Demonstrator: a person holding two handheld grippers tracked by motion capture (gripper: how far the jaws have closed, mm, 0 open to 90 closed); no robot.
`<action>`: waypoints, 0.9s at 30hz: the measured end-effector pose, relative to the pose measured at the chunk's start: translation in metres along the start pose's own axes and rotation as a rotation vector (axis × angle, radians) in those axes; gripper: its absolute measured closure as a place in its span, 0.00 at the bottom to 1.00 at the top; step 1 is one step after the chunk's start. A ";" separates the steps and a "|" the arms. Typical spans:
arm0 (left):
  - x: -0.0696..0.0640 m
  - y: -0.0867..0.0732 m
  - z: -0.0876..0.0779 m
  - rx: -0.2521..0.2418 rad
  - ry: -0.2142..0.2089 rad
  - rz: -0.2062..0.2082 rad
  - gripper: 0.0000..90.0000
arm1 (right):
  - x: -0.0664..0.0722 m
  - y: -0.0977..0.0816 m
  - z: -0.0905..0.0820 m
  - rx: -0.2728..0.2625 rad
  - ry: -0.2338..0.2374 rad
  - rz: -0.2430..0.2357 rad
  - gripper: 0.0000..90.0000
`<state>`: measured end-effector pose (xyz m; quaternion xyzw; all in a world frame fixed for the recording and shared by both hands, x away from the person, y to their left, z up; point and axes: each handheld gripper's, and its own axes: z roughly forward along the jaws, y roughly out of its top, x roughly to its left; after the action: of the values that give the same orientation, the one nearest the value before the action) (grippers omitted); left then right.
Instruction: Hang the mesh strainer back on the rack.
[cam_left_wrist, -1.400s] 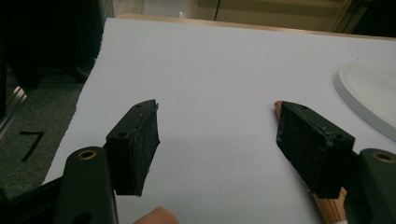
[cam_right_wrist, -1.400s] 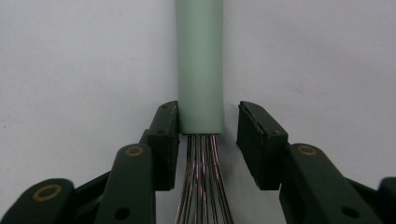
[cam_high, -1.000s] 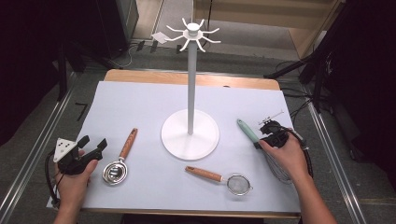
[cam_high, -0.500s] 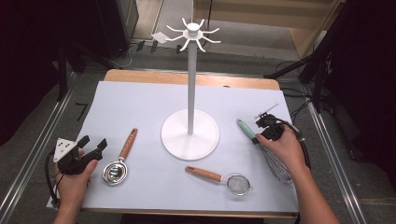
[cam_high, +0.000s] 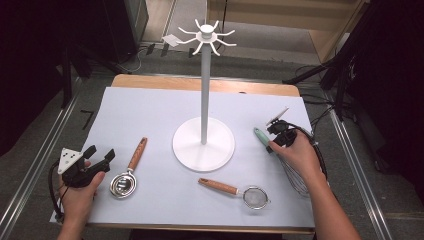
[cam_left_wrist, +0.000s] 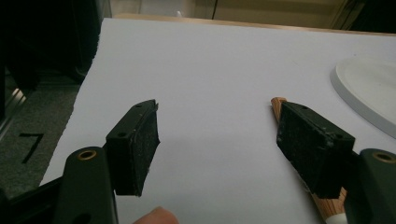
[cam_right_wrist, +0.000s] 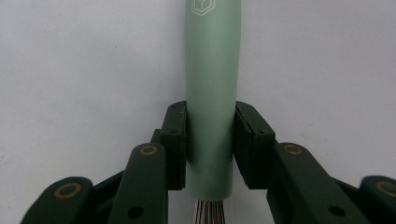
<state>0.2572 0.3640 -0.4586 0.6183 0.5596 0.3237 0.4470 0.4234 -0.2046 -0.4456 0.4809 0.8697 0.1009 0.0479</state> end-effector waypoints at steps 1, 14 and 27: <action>0.000 0.000 0.000 0.000 0.000 0.000 0.34 | -0.001 0.000 0.000 0.001 0.000 -0.008 0.77; 0.000 0.000 0.000 0.001 0.001 0.001 0.34 | 0.000 0.000 0.000 -0.003 -0.002 -0.013 0.79; 0.000 0.000 0.000 0.000 0.003 -0.002 0.34 | -0.002 -0.014 -0.020 -0.133 0.022 -0.010 0.79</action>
<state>0.2573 0.3640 -0.4587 0.6174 0.5607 0.3240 0.4465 0.4098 -0.2160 -0.4292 0.4710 0.8639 0.1634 0.0709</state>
